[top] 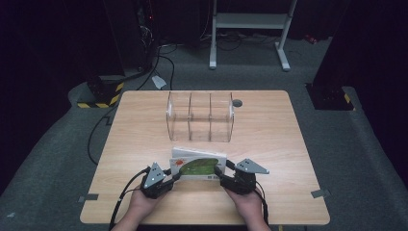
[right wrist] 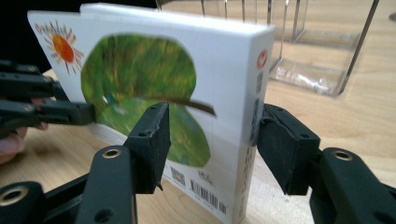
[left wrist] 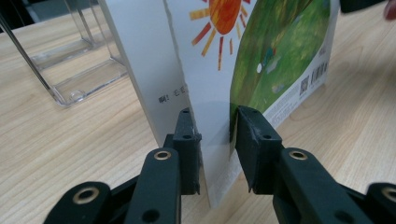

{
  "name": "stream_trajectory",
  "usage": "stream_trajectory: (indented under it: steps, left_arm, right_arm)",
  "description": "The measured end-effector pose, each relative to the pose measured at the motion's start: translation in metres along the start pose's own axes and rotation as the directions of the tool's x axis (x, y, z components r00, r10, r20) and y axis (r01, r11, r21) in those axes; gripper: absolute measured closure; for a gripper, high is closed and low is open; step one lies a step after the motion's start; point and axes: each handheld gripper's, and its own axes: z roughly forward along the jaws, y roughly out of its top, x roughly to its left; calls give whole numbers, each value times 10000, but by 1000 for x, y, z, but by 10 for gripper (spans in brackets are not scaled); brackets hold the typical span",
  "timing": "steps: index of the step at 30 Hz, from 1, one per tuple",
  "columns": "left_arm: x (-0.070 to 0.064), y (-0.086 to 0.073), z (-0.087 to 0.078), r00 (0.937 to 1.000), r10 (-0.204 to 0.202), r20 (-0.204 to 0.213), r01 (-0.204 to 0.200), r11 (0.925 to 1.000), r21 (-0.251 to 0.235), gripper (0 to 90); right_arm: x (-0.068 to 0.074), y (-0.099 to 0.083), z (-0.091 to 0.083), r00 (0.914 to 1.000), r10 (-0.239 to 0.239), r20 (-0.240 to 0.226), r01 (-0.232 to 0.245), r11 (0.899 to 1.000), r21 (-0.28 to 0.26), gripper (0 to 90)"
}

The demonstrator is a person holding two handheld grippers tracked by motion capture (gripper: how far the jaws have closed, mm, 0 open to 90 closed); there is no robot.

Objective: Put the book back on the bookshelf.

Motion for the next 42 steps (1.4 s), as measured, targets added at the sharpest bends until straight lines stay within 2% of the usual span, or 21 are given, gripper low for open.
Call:
stream_trajectory:
  steps: [5,15,18,26,29,31,33,35,38,42]
  left_arm:
    - [-4,-2,4,9999,133,-43,-131,9993,347,702]
    - [-5,-2,5,10000,80,34,-81,9992,401,697]
    - [-4,-3,3,9998,188,82,-191,9992,351,687]
    - [0,-4,-3,9999,-84,93,82,9998,206,565]
    - [2,-6,-5,9997,-226,-38,226,9995,199,545]
    - [4,-8,-6,9992,-269,-280,276,9993,259,539]
    - [7,-10,-8,9983,-348,-459,365,9986,375,537]
    - [11,-13,-10,9972,-388,-638,418,9980,467,535]
    - [16,-17,-15,9941,-679,-842,725,9960,528,535]
    - [22,-20,-21,9896,-965,-1071,1024,9934,518,535]
  right_arm:
    - [2,0,-3,9997,-225,26,226,9996,-170,450]
    - [1,0,-5,9994,-331,-37,330,9992,-238,448]
    - [0,-1,-5,9994,-342,-92,340,9991,-236,444]
    - [-2,-5,-3,9958,-892,-206,889,9959,-147,393]
    - [-3,-5,-3,9940,-1063,-267,1060,9943,-128,403]
    - [-3,-6,-2,9895,-1422,-257,1413,9894,-339,422]
    - [-3,-6,0,9874,-1561,-260,1549,9870,-433,420]
    - [-2,-6,1,9838,-1775,-263,1757,9826,-605,407]
    - [-1,-3,4,9781,-2070,-222,2051,9764,-681,392]
    - [-1,3,6,9767,-2083,-523,2060,9775,-463,329]
